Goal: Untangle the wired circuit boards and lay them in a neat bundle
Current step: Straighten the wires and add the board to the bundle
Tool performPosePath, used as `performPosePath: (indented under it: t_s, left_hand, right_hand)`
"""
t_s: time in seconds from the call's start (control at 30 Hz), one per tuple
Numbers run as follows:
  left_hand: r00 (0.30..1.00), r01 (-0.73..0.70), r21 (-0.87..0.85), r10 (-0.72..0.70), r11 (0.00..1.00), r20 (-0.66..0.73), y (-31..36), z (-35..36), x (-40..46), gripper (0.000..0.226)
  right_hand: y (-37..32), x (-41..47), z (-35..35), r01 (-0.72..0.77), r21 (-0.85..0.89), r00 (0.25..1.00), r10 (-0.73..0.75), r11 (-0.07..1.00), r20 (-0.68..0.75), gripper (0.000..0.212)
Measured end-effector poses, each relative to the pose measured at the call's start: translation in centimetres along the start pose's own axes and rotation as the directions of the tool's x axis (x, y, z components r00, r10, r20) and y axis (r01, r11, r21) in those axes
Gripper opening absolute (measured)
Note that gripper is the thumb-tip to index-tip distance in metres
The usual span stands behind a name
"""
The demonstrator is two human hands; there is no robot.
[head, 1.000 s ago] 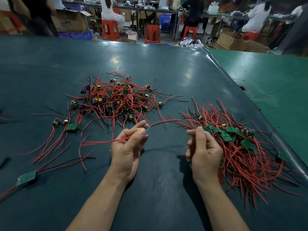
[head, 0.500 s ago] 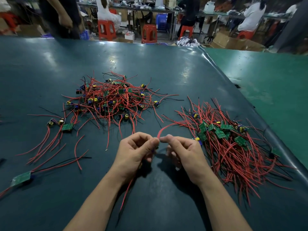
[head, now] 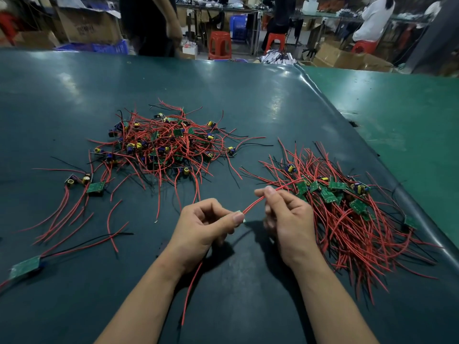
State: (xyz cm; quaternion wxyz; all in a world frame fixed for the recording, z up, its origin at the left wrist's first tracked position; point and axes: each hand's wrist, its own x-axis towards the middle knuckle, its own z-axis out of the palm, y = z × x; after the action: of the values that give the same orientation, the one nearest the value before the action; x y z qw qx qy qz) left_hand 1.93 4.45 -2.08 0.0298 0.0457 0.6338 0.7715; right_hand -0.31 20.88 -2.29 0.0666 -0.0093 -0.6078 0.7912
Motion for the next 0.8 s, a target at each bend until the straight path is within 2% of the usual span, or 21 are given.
performPosePath:
  t_s: [0.13, 0.23, 0.3, 0.37, 0.47, 0.53, 0.6, 0.7, 0.73, 0.8]
  left_hand:
    - [1.0, 0.004, -0.02, -0.004, 1.0, 0.024, -0.1, -0.1, 0.0, 0.024]
    - [0.999, 0.015, 0.0, -0.015, 1.0, 0.039, -0.2, -0.2, 0.0, 0.025]
    - [0.998, 0.025, 0.012, -0.026, 1.0, 0.052, -0.2, -0.4, -0.1, 0.025]
    - [0.997, 0.034, 0.026, -0.035, 0.999, 0.063, -0.2, -0.6, -0.2, 0.025]
    - [0.997, 0.039, 0.023, -0.041, 0.999, 0.063, -0.2, -0.6, -0.2, 0.026]
    - [0.998, 0.04, 0.017, -0.041, 0.999, 0.057, -0.2, -0.6, -0.1, 0.026]
    - [0.998, 0.034, 0.015, -0.035, 0.999, 0.049, -0.1, -0.6, -0.2, 0.026]
    - [0.999, 0.024, 0.046, -0.026, 0.999, 0.047, 0.0, -0.5, -0.2, 0.025]
    - [0.999, 0.022, 0.06, -0.025, 0.998, 0.048, 0.0, -0.4, -0.2, 0.025]
    - [0.999, 0.021, 0.078, -0.024, 0.997, 0.047, -0.1, -0.3, -0.3, 0.026]
  right_hand:
    - [-0.2, 0.5, -0.3, -0.004, 0.14, 0.991, 0.022, 0.99, -0.132, 0.038]
    - [0.1, 0.7, -0.2, -0.043, 0.164, 0.987, 0.067, 0.986, -0.146, 0.043]
    - [0.3, 0.8, -0.4, -0.033, 0.085, 0.993, 0.042, 0.996, -0.114, 0.045]
    - [0.4, 0.7, -0.8, 0.047, -0.105, 0.994, -0.057, 0.993, -0.091, 0.045]
    - [0.8, 0.7, -1.6, 0.206, -0.45, 0.963, -0.262, 0.869, -0.065, 0.031]
    - [1.0, 0.7, -1.6, 0.233, -0.474, 0.953, -0.296, 0.849, -0.061, 0.013]
    - [1.2, 0.6, -1.4, 0.225, -0.454, 0.95, -0.297, 0.862, -0.093, 0.016]
    - [1.2, 0.5, -1.3, 0.285, -0.601, 0.904, -0.418, 0.747, -0.09, 0.018]
    - [1.2, 0.5, -1.3, 0.264, -0.605, 0.906, -0.409, 0.751, -0.113, 0.018]
    - [1.1, 0.5, -1.2, 0.183, -0.518, 0.931, -0.317, 0.836, -0.183, 0.017]
